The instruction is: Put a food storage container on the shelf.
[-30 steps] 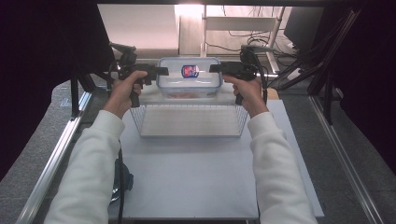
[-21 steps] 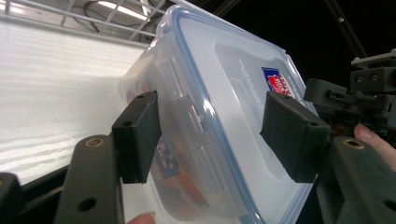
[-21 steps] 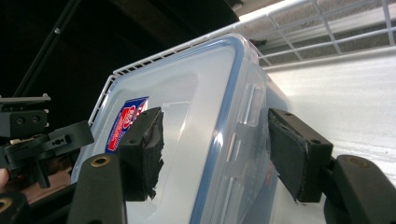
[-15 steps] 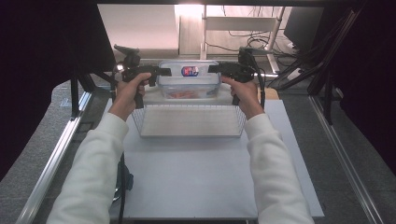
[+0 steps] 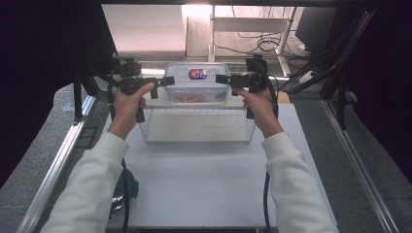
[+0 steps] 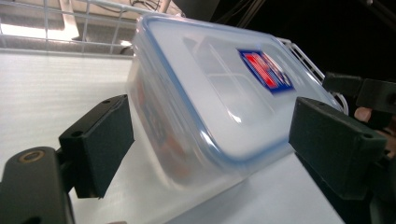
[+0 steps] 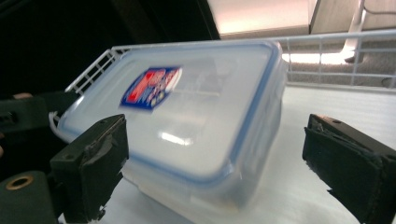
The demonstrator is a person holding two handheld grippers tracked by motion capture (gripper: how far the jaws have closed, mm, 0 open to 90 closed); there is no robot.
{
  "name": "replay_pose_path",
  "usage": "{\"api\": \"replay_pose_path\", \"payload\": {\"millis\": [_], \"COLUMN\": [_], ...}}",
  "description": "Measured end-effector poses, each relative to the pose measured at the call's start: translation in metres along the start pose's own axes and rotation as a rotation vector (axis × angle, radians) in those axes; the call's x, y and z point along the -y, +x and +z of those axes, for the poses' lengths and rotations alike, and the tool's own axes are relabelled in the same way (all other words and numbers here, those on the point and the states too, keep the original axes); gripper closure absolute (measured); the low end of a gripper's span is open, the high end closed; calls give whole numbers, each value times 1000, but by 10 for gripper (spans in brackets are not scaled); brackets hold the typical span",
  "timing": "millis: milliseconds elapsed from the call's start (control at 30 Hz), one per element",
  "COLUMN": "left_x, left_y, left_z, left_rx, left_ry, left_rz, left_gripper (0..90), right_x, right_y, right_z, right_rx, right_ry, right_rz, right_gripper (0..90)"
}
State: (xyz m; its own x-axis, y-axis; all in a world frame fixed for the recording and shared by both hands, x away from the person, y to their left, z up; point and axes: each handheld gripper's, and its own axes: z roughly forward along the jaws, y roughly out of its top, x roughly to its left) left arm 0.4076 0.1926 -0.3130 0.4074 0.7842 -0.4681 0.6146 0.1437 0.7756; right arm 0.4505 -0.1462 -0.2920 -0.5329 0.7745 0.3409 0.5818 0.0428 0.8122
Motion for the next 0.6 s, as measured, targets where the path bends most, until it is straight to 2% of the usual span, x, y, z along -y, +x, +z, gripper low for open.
{"api": "replay_pose_path", "payload": {"millis": [133,267,433,600], "left_x": [18,39,76,113], "left_y": [-8,-15,-26,-34], "left_z": [-18,-34,-47,-55], "left_rx": [3,48,103,98], "left_ry": [2,15,56,92], "left_rz": [62,104,149,204], "left_gripper": [141,162,174,179], "right_x": [20,42,72,102], "right_y": [-2,-4,-5,0], "right_z": [-17,-33,-51,-62], "right_rx": [-36,-61,-78,-110], "right_ry": [-13,-19,-16,-7], "right_rz": [-43,-81,-127,-168], "right_gripper": [97,127,155,177]}}
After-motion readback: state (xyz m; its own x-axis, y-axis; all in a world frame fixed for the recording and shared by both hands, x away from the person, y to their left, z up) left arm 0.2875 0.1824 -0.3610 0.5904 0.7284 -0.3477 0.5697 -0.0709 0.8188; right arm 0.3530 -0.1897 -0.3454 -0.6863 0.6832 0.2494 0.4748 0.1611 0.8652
